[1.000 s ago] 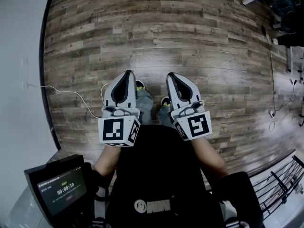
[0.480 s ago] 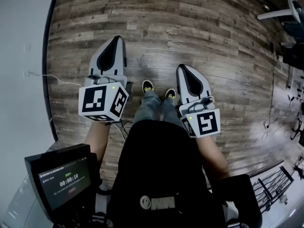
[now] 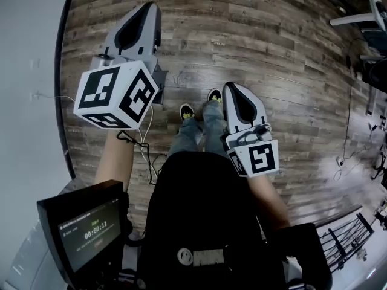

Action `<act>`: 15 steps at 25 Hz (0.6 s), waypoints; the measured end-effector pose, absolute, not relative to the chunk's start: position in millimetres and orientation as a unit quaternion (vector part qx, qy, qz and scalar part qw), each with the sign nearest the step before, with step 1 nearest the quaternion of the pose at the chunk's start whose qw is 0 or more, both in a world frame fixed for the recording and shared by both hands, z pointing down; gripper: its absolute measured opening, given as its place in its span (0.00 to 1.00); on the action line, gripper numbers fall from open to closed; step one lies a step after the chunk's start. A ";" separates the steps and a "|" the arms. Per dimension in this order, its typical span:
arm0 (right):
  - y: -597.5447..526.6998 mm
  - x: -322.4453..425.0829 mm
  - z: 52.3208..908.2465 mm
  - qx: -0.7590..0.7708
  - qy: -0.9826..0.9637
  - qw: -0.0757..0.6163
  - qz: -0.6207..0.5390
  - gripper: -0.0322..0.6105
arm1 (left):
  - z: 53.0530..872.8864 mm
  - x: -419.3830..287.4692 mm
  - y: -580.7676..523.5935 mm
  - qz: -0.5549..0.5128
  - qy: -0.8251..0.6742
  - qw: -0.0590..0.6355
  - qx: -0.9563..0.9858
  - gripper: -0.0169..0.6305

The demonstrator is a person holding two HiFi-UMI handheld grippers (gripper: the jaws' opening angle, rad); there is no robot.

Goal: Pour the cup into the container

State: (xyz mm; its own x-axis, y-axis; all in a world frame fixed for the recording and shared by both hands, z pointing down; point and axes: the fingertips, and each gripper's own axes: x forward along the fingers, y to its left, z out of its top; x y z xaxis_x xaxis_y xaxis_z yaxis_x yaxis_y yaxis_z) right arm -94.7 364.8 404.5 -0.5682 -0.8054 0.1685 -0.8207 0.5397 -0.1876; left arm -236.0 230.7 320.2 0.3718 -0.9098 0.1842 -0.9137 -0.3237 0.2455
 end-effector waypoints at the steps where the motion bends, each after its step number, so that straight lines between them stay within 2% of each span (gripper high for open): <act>1: 361.0 -90.8 406.2 0.463 -0.877 0.027 0.127 0.05 | 332.5 -225.9 230.9 0.017 -0.557 0.165 0.813 0.03; 9: 308.7 -43.9 409.4 0.453 -0.880 0.011 0.143 0.05 | 366.8 -146.9 206.9 0.051 -0.545 0.188 0.815 0.03; 15: 257.0 1.1 411.7 0.464 -0.874 0.014 0.141 0.05 | 367.5 -118.5 171.2 0.062 -0.551 0.175 0.814 0.03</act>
